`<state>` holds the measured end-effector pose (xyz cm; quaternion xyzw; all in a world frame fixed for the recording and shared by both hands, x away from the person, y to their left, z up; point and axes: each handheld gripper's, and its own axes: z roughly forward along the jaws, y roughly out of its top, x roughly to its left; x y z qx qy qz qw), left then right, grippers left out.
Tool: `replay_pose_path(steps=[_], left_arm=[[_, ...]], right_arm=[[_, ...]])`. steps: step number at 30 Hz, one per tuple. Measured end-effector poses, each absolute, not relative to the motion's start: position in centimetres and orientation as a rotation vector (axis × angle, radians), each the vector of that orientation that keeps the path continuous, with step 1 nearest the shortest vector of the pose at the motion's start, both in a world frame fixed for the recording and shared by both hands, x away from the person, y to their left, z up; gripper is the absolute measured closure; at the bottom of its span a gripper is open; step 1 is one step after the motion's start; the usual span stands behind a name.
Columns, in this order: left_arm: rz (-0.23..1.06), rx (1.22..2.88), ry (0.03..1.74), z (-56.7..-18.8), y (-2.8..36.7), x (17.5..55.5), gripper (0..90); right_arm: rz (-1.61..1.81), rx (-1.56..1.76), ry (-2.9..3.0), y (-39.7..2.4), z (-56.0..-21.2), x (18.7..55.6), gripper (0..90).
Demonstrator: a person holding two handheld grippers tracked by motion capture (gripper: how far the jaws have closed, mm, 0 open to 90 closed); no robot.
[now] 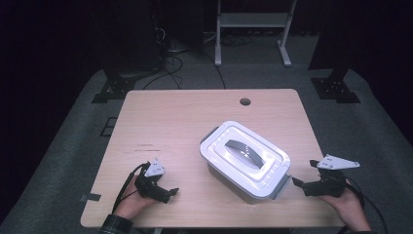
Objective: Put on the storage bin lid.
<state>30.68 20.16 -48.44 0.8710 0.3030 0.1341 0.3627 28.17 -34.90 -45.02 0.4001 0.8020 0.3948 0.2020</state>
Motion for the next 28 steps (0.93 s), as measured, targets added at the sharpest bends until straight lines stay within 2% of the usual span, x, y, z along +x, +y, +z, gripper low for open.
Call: replay_pose_path(steps=[15, 28], left_arm=[[0.345, 2.243, 0.781, -48.4, 20.2, 30.7, 0.0], [0.346, 2.242, 0.781, -48.4, 20.2, 30.7, 0.0]], right_arm=[[1.004, 1.111, 2.388, -33.4, -48.2, 29.0, 1.8], [1.012, 1.107, 2.396, -32.9, -48.9, 29.0, 0.7]])
